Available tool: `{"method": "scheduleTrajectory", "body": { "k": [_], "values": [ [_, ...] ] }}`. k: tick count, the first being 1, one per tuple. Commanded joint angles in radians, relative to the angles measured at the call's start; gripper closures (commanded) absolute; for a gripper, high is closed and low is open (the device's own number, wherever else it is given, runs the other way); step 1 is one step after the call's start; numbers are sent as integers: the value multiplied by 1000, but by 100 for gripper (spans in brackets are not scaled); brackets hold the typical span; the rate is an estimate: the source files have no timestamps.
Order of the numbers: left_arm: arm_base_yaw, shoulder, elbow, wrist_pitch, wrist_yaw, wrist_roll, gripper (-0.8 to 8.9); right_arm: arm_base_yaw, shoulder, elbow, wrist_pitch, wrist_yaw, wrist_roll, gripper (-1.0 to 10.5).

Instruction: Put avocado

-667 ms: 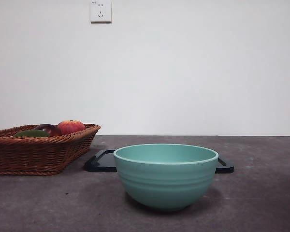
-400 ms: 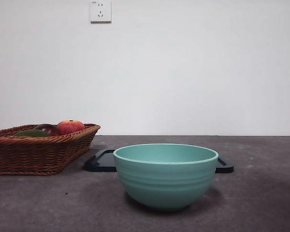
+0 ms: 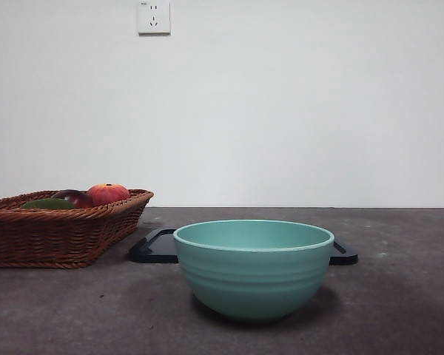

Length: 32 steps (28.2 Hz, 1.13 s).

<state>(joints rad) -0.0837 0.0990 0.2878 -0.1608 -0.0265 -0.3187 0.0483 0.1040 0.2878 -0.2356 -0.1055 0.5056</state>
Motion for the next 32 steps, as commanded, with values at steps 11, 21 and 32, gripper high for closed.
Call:
{"method": "scheduleTrajectory", "body": {
  "k": [11, 21, 32],
  "values": [
    [-4, 344, 464, -158, 304, 24, 796, 22, 323, 427, -232, -198, -154, 935],
    [-6, 479, 694, -341, 512, 101, 797, 32, 443, 660, -352, -373, -313, 935],
    [-42, 446, 723, -492, 649, 109, 795, 102, 443, 702, -510, -368, -440, 935]
  ]
}}
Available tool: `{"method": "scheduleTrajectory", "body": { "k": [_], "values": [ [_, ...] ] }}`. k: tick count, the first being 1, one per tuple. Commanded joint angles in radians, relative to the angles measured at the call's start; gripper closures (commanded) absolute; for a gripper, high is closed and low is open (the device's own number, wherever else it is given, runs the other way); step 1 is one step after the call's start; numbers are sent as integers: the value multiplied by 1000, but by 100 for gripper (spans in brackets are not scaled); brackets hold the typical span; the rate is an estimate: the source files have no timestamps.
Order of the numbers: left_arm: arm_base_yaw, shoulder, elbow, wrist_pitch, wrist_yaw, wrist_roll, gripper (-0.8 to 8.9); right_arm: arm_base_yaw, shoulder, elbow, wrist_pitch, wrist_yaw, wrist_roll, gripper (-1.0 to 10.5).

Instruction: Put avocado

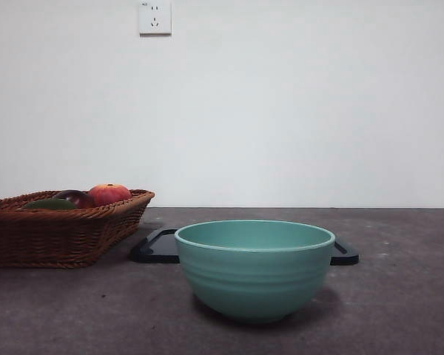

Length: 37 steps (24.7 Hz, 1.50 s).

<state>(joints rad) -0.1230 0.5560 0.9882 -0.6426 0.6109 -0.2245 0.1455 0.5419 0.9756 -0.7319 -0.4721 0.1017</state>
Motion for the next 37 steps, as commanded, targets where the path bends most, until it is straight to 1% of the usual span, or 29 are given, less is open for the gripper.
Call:
{"method": "scheduleTrajectory", "body": {
  "k": [1, 6, 9, 12, 13, 15, 17, 18, 19, 20, 21, 37],
  "values": [
    [-3, -20, 23, -21, 11, 15, 795, 5, 5, 14, -26, -1, -40, 935],
    [-3, -47, 23, -88, 11, 19, 795, 5, 5, 14, -33, 1, -99, 935],
    [-3, -49, 23, -120, 11, 41, 790, 5, 5, 14, -32, 1, -114, 935],
    [-3, -49, 23, -142, 11, 56, 771, 5, 5, 14, -32, 1, -114, 934],
    [-3, -49, 23, -148, 11, 63, 724, 5, 5, 14, -32, 1, -114, 929],
    [-3, -49, 23, -151, 11, 72, 565, 5, 5, 14, -32, 0, -114, 826],
    [-3, -49, 23, -149, 11, 76, 312, 5, 5, 14, -32, 1, -114, 634],
    [-3, -49, 23, -148, 11, 77, 252, 5, 5, 14, -32, 1, -113, 560],
    [-3, -49, 23, -147, 11, 78, 227, 5, 5, 14, -32, 1, -113, 491],
    [-3, -49, 23, -147, 11, 78, 227, 5, 5, 14, -32, 1, -113, 454],
    [-3, -49, 23, -147, 11, 78, 227, 5, 5, 14, -32, 1, -113, 443],
    [-3, -36, 23, -152, 10, 77, 228, 5, 5, 14, -32, 0, -111, 442]
  ]
}}
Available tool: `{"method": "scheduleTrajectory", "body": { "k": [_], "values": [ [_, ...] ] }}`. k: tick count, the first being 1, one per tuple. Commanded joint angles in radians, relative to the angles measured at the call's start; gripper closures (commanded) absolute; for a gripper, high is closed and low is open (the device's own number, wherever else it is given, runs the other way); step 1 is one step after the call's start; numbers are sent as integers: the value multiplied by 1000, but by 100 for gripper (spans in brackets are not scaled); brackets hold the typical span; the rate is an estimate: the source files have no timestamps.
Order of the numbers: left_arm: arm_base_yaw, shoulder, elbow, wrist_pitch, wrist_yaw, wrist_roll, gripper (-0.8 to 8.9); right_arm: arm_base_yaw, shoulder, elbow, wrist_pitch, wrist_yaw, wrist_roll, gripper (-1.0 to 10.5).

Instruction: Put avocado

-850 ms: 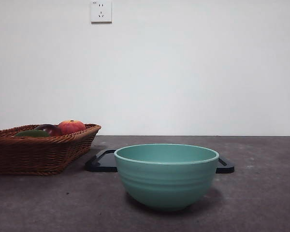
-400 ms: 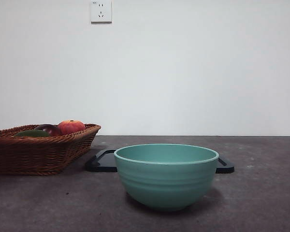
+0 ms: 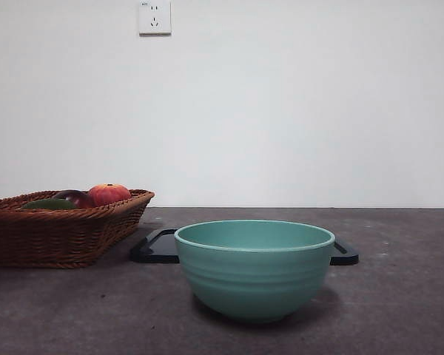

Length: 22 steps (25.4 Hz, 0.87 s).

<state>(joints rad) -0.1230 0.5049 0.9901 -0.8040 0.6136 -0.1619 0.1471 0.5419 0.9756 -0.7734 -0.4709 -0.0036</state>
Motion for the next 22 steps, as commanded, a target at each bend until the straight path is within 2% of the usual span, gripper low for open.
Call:
{"method": "scheduleTrajectory", "body": {
  "k": [1, 7, 16, 22],
  "values": [
    [-3, 23, 21, 7, 7, 14, 229, 3, 5, 14, 10, -1, -6, 442],
    [-3, 113, 21, -27, -28, 16, 229, 3, 5, 14, 10, 0, -4, 442],
    [-3, 389, 32, -71, -188, -7, 229, 3, 5, 14, 9, -3, -3, 442],
    [-3, 726, 117, -45, -270, 95, 229, 3, 5, 14, 9, -4, -3, 442]
  ]
}}
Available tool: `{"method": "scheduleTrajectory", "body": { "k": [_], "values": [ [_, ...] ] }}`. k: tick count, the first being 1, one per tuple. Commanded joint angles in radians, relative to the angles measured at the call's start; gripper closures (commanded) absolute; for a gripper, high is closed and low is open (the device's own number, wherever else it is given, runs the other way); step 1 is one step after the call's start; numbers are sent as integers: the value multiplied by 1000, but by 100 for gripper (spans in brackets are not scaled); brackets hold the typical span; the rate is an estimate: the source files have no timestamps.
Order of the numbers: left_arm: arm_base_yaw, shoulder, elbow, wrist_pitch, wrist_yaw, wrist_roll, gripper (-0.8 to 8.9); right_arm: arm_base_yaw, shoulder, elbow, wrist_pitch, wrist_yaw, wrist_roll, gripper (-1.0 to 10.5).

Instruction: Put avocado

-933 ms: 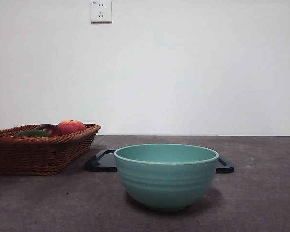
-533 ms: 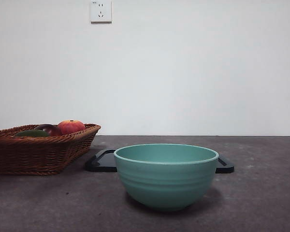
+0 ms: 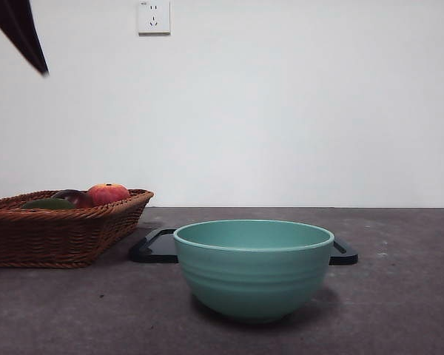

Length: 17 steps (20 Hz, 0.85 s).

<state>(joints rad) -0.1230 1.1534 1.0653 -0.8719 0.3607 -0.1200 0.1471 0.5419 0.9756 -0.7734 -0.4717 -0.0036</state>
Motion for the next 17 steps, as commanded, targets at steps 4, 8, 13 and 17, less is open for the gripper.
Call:
{"method": "scheduleTrajectory", "body": {
  "k": [4, 8, 13, 17],
  "values": [
    [-3, 285, 146, 32, -50, 101, 229, 3, 5, 14, 9, -3, -3, 442],
    [-3, 472, 240, 38, -53, 106, 229, 3, 5, 14, 9, -3, -3, 442],
    [-13, 616, 254, 95, -99, 110, 230, 3, 5, 14, 9, -3, -3, 442],
    [-22, 679, 254, 104, -99, 109, 268, 3, 5, 14, 9, -2, -3, 442]
  ]
}}
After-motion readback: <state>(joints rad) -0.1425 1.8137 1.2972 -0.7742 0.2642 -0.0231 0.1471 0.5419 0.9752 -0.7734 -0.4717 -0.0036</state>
